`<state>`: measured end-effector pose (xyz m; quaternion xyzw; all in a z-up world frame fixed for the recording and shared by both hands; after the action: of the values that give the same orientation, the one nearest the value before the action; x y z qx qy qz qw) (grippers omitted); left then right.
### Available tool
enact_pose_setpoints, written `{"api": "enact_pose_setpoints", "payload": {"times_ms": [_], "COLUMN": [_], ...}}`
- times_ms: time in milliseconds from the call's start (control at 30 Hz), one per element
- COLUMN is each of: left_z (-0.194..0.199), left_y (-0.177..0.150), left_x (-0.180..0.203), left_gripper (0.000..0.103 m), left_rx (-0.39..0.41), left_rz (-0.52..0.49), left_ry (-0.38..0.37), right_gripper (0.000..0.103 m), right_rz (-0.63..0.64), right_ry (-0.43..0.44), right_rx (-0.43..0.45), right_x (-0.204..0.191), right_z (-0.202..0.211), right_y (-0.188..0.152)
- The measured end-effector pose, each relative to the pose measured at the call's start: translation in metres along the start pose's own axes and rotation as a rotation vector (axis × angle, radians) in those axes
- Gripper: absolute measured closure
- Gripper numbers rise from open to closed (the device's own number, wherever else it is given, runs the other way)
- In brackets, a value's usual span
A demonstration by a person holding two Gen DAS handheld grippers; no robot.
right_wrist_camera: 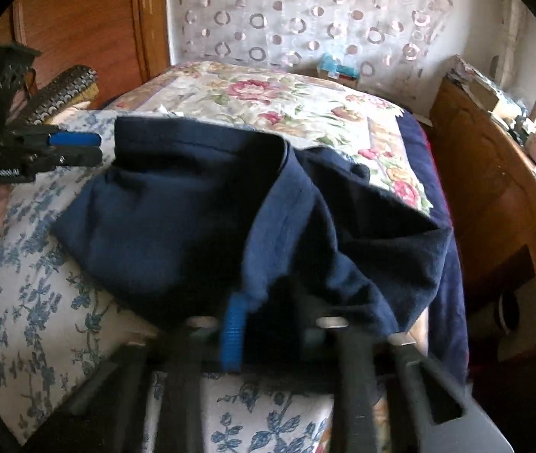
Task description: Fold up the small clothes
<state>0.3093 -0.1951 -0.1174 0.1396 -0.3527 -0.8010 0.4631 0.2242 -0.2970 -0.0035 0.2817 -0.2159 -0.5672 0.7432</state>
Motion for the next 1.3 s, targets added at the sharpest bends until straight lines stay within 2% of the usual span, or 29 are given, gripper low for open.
{"api": "enact_pose_setpoints", "payload": {"times_ms": [133, 300, 333, 400, 433, 467, 567, 633, 767, 933, 1033, 1200, 1300], "left_z": [-0.002, -0.01, -0.012, -0.015, -0.016, -0.018, -0.025, -0.032, -0.045, -0.052, -0.057, -0.06, -0.06], "left_y": [0.0, 0.001, 0.001, 0.004, 0.005, 0.007, 0.011, 0.012, 0.012, 0.013, 0.013, 0.014, 0.015], "left_x": [-0.003, -0.01, -0.012, -0.016, -0.017, -0.019, -0.019, -0.018, -0.018, -0.021, -0.022, -0.022, -0.02], "left_gripper": [0.059, 0.059, 0.059, 0.059, 0.059, 0.059, 0.058, 0.058, 0.057, 0.051, 0.047, 0.047, 0.047], "left_rx": [0.0, -0.009, -0.01, -0.006, -0.004, -0.001, -0.008, -0.019, -0.05, -0.057, -0.065, -0.07, -0.072], "left_rz": [0.005, 0.018, 0.02, 0.03, 0.038, 0.049, 0.053, 0.043, 0.036, 0.031, 0.036, 0.053, 0.052], "left_ry": [0.009, 0.019, 0.02, 0.021, 0.018, 0.01, -0.01, -0.01, -0.014, -0.006, -0.014, -0.042, -0.051], "right_gripper": [0.096, 0.096, 0.092, 0.076, 0.059, 0.048, 0.034, 0.03, 0.028, 0.027, 0.027, 0.028, 0.039], "right_rz": [-0.032, -0.138, -0.161, -0.198, -0.211, -0.226, -0.267, -0.294, -0.331, -0.411, -0.409, -0.399, -0.389], "right_ry": [-0.087, -0.254, -0.28, -0.272, -0.257, -0.24, -0.181, -0.136, -0.115, -0.014, 0.022, 0.081, 0.122], "right_rx": [0.069, 0.101, 0.086, 0.096, 0.106, 0.114, 0.113, 0.103, 0.057, 0.023, 0.01, -0.009, -0.017], "right_x": [0.037, 0.091, 0.098, 0.104, 0.103, 0.103, 0.094, 0.092, 0.114, 0.131, 0.135, 0.138, 0.138], "right_z": [0.007, -0.001, -0.004, -0.001, 0.001, 0.003, 0.004, 0.001, -0.006, -0.034, -0.04, -0.049, -0.053], "right_y": [0.029, 0.052, 0.051, 0.05, 0.05, 0.047, 0.032, 0.02, 0.006, 0.011, 0.015, 0.018, 0.017]}}
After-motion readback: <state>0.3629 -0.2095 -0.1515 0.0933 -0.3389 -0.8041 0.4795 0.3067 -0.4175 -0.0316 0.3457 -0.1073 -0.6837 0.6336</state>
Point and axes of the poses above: each gripper's, at about its wrist camera, not at the fingertips, and z roughly against the way its jaws point, x to its right, y to its top, the point moved 9 cm from there along -z, roughly the way its jaws point, and after that the axes turned 8 degrees about -z, right-handed, at the moved point
